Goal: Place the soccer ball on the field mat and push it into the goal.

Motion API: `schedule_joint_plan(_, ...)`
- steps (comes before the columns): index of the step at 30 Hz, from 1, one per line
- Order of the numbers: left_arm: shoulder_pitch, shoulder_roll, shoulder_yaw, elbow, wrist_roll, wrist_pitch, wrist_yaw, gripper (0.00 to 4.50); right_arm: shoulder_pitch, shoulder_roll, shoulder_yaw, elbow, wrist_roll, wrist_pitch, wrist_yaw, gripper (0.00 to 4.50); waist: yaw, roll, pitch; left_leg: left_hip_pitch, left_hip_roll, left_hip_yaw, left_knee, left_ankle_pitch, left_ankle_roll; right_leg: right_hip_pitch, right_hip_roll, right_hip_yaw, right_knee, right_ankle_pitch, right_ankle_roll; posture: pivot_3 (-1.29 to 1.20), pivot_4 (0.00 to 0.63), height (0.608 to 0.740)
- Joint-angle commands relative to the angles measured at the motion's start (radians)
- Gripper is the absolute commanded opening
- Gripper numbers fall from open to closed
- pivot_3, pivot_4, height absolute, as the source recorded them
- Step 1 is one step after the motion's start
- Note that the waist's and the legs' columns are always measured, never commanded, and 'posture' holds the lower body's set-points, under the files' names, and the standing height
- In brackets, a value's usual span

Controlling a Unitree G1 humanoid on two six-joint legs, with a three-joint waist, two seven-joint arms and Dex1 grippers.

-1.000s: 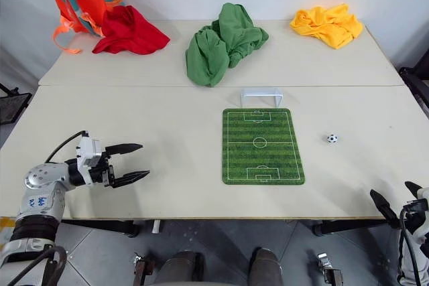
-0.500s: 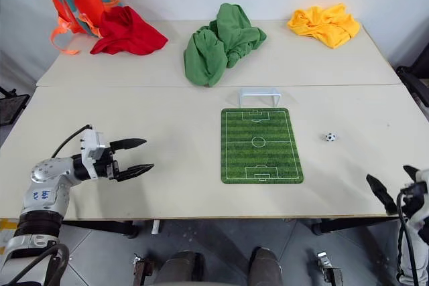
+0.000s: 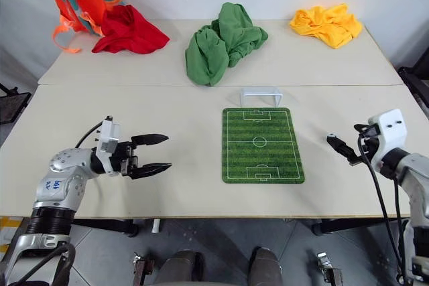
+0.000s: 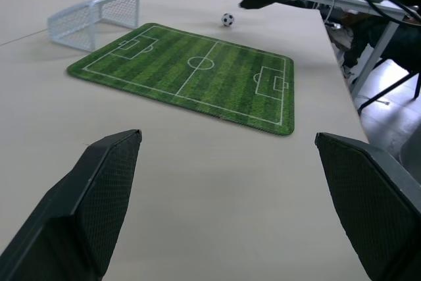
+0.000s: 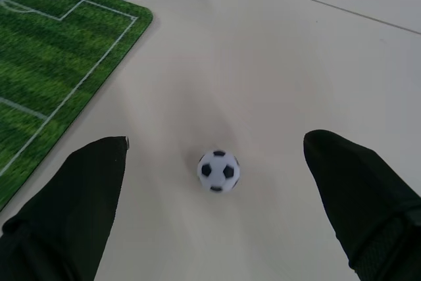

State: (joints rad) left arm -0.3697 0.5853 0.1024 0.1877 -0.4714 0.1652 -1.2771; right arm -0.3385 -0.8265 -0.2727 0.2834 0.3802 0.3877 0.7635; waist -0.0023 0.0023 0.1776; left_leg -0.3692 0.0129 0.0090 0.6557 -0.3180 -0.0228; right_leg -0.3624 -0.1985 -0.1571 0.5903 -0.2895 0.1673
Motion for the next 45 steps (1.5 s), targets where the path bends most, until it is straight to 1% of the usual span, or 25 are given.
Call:
schedule_joint_plan(1, 0.049, 0.019, 0.031, -0.080, -0.030, 0.017, 0.017, 4.50, -0.048, 0.015, 0.029, 0.076, -0.029, -0.045, 0.037, 4.48, 0.000, 0.000, 0.000, 0.000, 0.000, 0.000, 0.000, 0.000, 0.000, 0.000, 0.000, 0.000, 0.000, 0.000, 0.000, 0.00, 0.150, 0.740)
schedule_joint_plan(5, 0.107, 0.027, 0.040, -0.124, -0.027, 0.017, 0.032, 4.50, -0.104, 0.045, 0.069, 0.197, -0.068, -0.076, 0.043, 4.48, -0.001, 0.000, 0.000, 0.000, 0.000, 0.000, 0.000, 0.000, 0.000, 0.000, 0.000, 0.000, 0.000, 0.000, 0.000, 0.00, 0.150, 0.740)
schedule_joint_plan(9, 0.129, 0.027, 0.038, -0.148, -0.023, 0.013, 0.048, 4.50, -0.152, 0.067, 0.084, 0.306, -0.100, -0.111, 0.041, 4.48, -0.001, 0.000, 0.000, 0.000, 0.000, 0.000, 0.001, 0.000, 0.000, 0.001, 0.000, 0.000, 0.000, 0.000, 0.000, 0.00, 0.150, 0.740)
schedule_joint_plan(10, 0.130, 0.027, 0.040, -0.151, -0.024, 0.013, 0.054, 4.50, -0.158, 0.068, 0.086, 0.320, -0.103, -0.110, 0.045, 4.30, -0.001, 0.000, 0.000, 0.000, 0.000, 0.000, 0.002, 0.000, 0.000, 0.001, 0.000, 0.000, 0.000, 0.000, 0.000, 0.00, 0.150, 0.740)
schedule_joint_plan(12, 0.130, 0.025, 0.043, -0.153, -0.026, 0.011, 0.061, 4.50, -0.164, 0.070, 0.087, 0.336, -0.107, -0.113, 0.048, 3.92, -0.001, 0.000, 0.000, 0.000, 0.000, 0.000, 0.003, 0.000, 0.000, 0.001, 0.000, 0.000, 0.000, 0.000, 0.000, 0.00, 0.150, 0.740)
schedule_joint_plan(13, 0.130, 0.025, 0.043, -0.153, -0.025, 0.009, 0.063, 4.50, -0.163, 0.072, 0.084, 0.330, -0.101, -0.106, 0.050, 3.62, -0.002, 0.000, 0.000, 0.000, 0.000, 0.000, 0.003, 0.000, 0.000, 0.001, 0.000, 0.000, 0.000, 0.000, -0.001, 0.00, 0.150, 0.740)
schedule_joint_plan(16, 0.130, 0.025, 0.042, -0.153, -0.024, 0.005, 0.069, 4.50, -0.159, 0.078, 0.072, 0.312, -0.088, -0.105, 0.047, 2.54, -0.002, 0.000, 0.000, 0.000, 0.001, 0.000, 0.003, 0.000, 0.000, 0.001, 0.000, 0.000, 0.001, 0.000, -0.001, 0.00, 0.150, 0.740)
schedule_joint_plan(17, 0.130, 0.025, 0.043, -0.152, -0.024, 0.004, 0.071, 4.50, -0.159, 0.079, 0.069, 0.308, -0.086, -0.107, 0.046, 2.25, -0.002, 0.000, 0.000, 0.000, 0.001, 0.000, 0.003, 0.000, 0.000, 0.001, 0.001, 0.000, 0.000, 0.000, -0.001, 0.00, 0.150, 0.740)
schedule_joint_plan(18, 0.126, 0.024, 0.042, -0.148, -0.023, 0.001, 0.072, 4.50, -0.160, 0.079, 0.065, 0.306, -0.084, -0.106, 0.044, 1.83, -0.002, 0.000, 0.000, 0.000, 0.001, 0.000, 0.003, 0.000, 0.000, 0.001, 0.001, 0.000, 0.000, 0.001, -0.001, 0.00, 0.150, 0.740)
schedule_joint_plan(19, 0.120, 0.023, 0.042, -0.140, -0.021, -0.001, 0.072, 4.50, -0.164, 0.079, 0.062, 0.309, -0.084, -0.106, 0.042, 1.55, -0.002, 0.000, 0.000, 0.000, 0.001, 0.000, 0.003, 0.000, 0.000, 0.001, 0.001, 0.000, 0.000, 0.001, -0.001, 0.00, 0.150, 0.740)
schedule_joint_plan(20, 0.115, 0.023, 0.040, -0.131, -0.019, -0.006, 0.071, 4.50, -0.165, 0.078, 0.057, 0.310, -0.085, -0.112, 0.039, 1.10, -0.002, 0.000, 0.000, 0.000, 0.001, 0.000, 0.003, 0.000, 0.000, 0.001, 0.001, 0.000, 0.000, 0.001, -0.001, 0.00, 0.150, 0.740)
schedule_joint_plan(21, 0.113, 0.023, 0.039, -0.124, -0.017, -0.012, 0.069, 4.50, -0.164, 0.077, 0.053, 0.307, -0.086, -0.115, 0.037, 0.84, -0.002, 0.000, 0.000, 0.000, 0.001, 0.000, 0.003, 0.000, 0.000, 0.001, 0.001, 0.000, 0.000, 0.001, -0.001, 0.00, 0.150, 0.740)
schedule_joint_plan(23, 0.103, 0.020, 0.032, -0.109, -0.012, -0.026, 0.061, 4.50, -0.156, 0.069, 0.053, 0.259, -0.087, -0.111, 0.040, 0.84, -0.002, 0.000, 0.000, 0.000, 0.001, 0.000, 0.003, 0.000, 0.000, 0.001, 0.001, 0.000, 0.000, 0.001, -0.001, 0.00, 0.150, 0.740)
schedule_joint_plan(25, 0.090, 0.017, 0.023, -0.092, -0.009, -0.043, 0.049, 4.50, -0.149, 0.061, 0.064, 0.167, -0.078, -0.034, 0.037, 0.84, -0.001, 0.000, 0.000, 0.000, 0.001, 0.000, 0.003, 0.000, 0.000, 0.001, 0.001, 0.000, 0.000, 0.001, -0.001, 0.00, 0.150, 0.740)
schedule_joint_plan(30, 0.091, 0.019, 0.013, -0.061, -0.007, -0.084, 0.004, 4.50, -0.066, 0.046, 0.136, -0.254, -0.006, 0.152, 0.110, 0.84, -0.001, 0.001, 0.000, -0.001, 0.001, 0.000, 0.002, 0.000, -0.001, -0.001, 0.001, 0.001, 0.001, 0.001, -0.001, 0.00, 0.150, 0.740)
schedule_joint_plan(33, 0.083, 0.017, -0.001, -0.007, 0.033, -0.158, -0.012, 4.50, -0.045, 0.050, 0.195, -0.400, 0.014, 0.196, 0.145, 0.84, 0.001, 0.001, 0.000, -0.001, 0.002, 0.000, 0.002, -0.001, -0.002, -0.001, 0.002, 0.001, 0.001, 0.001, -0.001, 0.00, 0.150, 0.740)
schedule_joint_plan(35, 0.073, 0.005, 0.003, 0.028, 0.018, -0.193, -0.045, 4.50, -0.042, 0.063, 0.257, -0.488, 0.022, 0.210, 0.169, 0.84, 0.001, 0.001, 0.000, -0.001, 0.002, 0.001, 0.003, -0.001, -0.002, -0.001, 0.002, 0.001, 0.001, 0.001, -0.001, 0.00, 0.150, 0.740)
schedule_joint_plan(37, 0.066, -0.006, 0.006, 0.042, -0.011, -0.205, -0.078, 4.50, -0.048, 0.070, 0.296, -0.525, 0.023, 0.221, 0.179, 0.84, 0.002, 0.001, 0.001, -0.002, 0.002, 0.000, 0.003, -0.001, -0.001, -0.002, 0.002, 0.001, 0.001, 0.001, -0.001, 0.00, 0.150, 0.740)
schedule_joint_plan(40, 0.055, -0.021, 0.005, 0.057, -0.025, -0.223, -0.111, 4.50, -0.075, 0.077, 0.362, -0.528, 0.001, 0.204, 0.214, 0.84, 0.006, 0.000, 0.001, -0.002, 0.002, 0.000, 0.003, -0.001, -0.001, -0.002, 0.002, 0.001, 0.001, 0.001, -0.001, 0.00, 0.150, 0.740)
schedule_joint_plan(43, 0.063, -0.061, 0.013, 0.070, -0.055, -0.271, -0.161, 4.50, -0.090, 0.042, 0.446, -0.487, -0.050, 0.140, 0.307, 0.84, 0.002, 0.000, 0.001, -0.002, 0.002, 0.001, 0.003, -0.001, -0.001, -0.002, 0.002, 0.001, 0.001, 0.001, -0.001, 0.00, 0.150, 0.740)
schedule_joint_plan(45, 0.079, -0.077, 0.012, 0.058, -0.068, -0.278, -0.179, 4.50, -0.093, 0.031, 0.472, -0.465, -0.069, 0.100, 0.349, 0.84, 0.002, 0.000, 0.001, -0.002, 0.002, 0.000, 0.003, -0.001, -0.001, -0.002, 0.002, 0.001, 0.001, 0.001, -0.001, 0.00, 0.150, 0.740)
